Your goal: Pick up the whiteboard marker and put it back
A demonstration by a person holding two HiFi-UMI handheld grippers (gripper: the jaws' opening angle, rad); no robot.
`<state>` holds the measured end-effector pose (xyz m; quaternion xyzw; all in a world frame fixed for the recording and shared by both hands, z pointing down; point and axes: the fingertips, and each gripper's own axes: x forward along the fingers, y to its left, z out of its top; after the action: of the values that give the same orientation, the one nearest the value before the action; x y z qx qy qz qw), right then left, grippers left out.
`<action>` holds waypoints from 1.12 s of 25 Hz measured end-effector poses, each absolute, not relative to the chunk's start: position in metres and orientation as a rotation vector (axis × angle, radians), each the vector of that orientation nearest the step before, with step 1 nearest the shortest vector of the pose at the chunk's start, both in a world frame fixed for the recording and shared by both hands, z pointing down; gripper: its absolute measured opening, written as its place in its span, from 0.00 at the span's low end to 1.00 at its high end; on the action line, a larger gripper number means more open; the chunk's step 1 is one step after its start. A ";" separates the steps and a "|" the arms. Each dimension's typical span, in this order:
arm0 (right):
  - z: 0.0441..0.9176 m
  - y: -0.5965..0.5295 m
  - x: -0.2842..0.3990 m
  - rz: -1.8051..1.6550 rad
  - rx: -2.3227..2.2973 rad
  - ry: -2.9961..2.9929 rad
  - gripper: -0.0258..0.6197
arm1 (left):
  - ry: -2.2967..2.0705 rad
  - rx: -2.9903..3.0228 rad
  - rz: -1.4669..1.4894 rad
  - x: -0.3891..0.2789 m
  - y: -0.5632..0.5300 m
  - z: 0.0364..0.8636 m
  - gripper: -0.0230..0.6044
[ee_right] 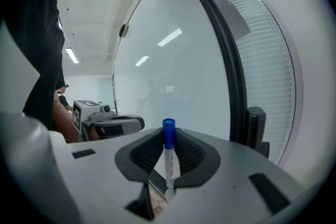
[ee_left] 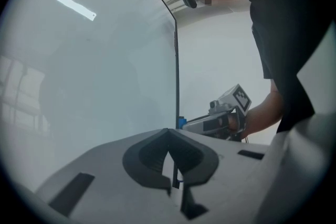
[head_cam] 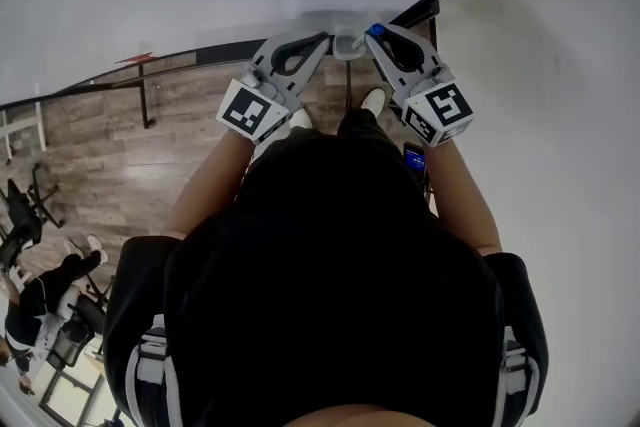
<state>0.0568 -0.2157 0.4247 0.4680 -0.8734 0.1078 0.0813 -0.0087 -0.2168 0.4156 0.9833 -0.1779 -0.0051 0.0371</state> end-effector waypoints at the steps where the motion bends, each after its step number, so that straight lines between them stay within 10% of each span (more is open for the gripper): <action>1: 0.428 -0.217 0.058 0.320 1.378 -2.614 0.13 | -0.560 3.009 -0.021 -0.007 -0.218 0.417 0.04; 28: 0.535 -0.236 0.047 0.314 1.030 -2.478 0.14 | -0.863 2.969 -0.026 -0.008 -0.223 0.407 0.04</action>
<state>0.0469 -0.2356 0.5345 0.3720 -0.8950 0.1133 0.2183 -0.0077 -0.2232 0.4073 0.9599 -0.2791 -0.0086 0.0247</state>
